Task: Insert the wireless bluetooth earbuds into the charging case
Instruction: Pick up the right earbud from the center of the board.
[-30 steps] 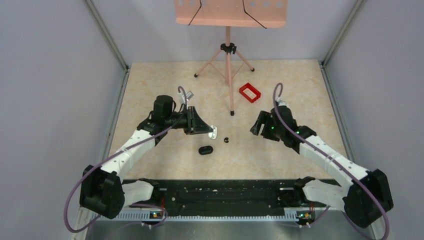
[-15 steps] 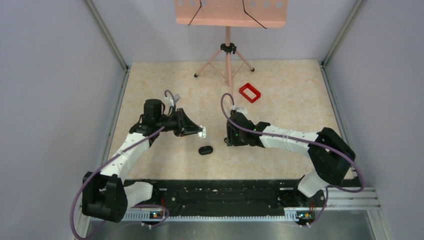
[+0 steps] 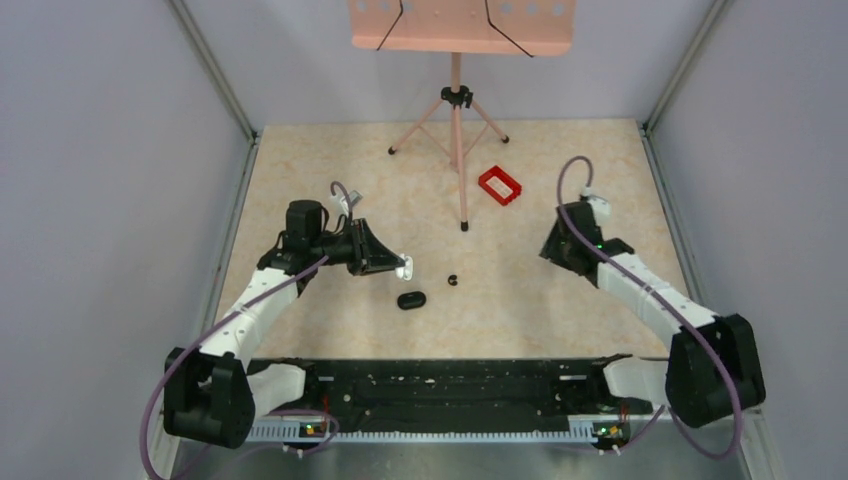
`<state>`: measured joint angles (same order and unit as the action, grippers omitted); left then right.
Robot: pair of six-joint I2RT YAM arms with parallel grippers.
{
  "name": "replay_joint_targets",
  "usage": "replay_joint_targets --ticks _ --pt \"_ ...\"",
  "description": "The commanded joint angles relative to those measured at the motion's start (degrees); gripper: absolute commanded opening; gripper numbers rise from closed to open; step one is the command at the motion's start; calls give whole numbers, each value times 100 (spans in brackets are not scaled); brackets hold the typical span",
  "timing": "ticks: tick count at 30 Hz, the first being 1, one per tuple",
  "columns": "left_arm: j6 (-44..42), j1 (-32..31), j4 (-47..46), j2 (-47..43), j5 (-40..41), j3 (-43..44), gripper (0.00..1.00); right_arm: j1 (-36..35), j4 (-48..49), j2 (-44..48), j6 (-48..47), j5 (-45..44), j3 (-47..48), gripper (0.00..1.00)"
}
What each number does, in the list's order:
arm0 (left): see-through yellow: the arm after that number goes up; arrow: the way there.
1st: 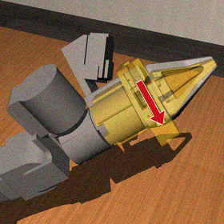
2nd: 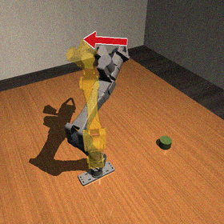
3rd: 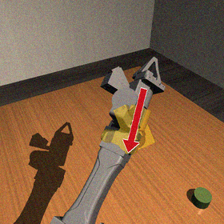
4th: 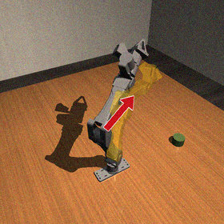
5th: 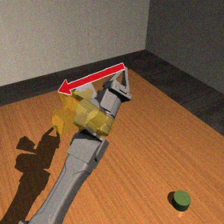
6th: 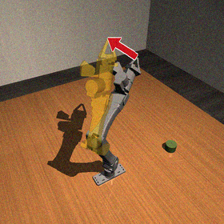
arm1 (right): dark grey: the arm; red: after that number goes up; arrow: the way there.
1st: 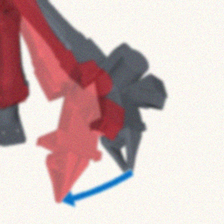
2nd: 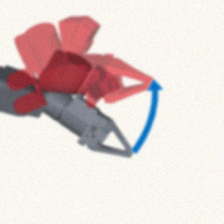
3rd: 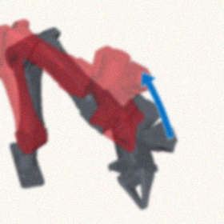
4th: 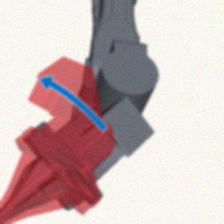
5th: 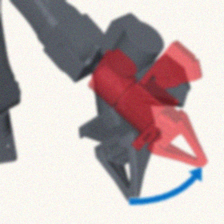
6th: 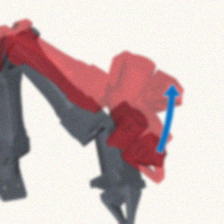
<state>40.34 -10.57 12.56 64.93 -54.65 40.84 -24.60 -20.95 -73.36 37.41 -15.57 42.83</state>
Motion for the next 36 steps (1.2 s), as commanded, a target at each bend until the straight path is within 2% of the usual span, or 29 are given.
replay_joint_targets --ticks 1,4,8,16,27,33,36 --pt "-45 6 -250 5 -182 189 0 1287 -540 544 -200 -124 -258 47" --pt "17 -2 -372 9 -164 188 0 1950 -640 506 -262 -18 -298 47" --pt "74 -15 -512 32 -164 201 0 2316 -582 223 -416 76 -259 47" --pt "70 -23 -585 125 -208 200 0 2358 -165 -370 -562 292 -359 44" --pt "178 -25 -745 158 -204 170 0 2355 97 -645 -857 211 -250 36" --pt "221 -33 -768 169 -184 170 0 2355 127 -694 -967 295 -144 36" --pt "278 -42 -841 186 -164 179 0 2355 316 -706 -1077 602 -158 38"
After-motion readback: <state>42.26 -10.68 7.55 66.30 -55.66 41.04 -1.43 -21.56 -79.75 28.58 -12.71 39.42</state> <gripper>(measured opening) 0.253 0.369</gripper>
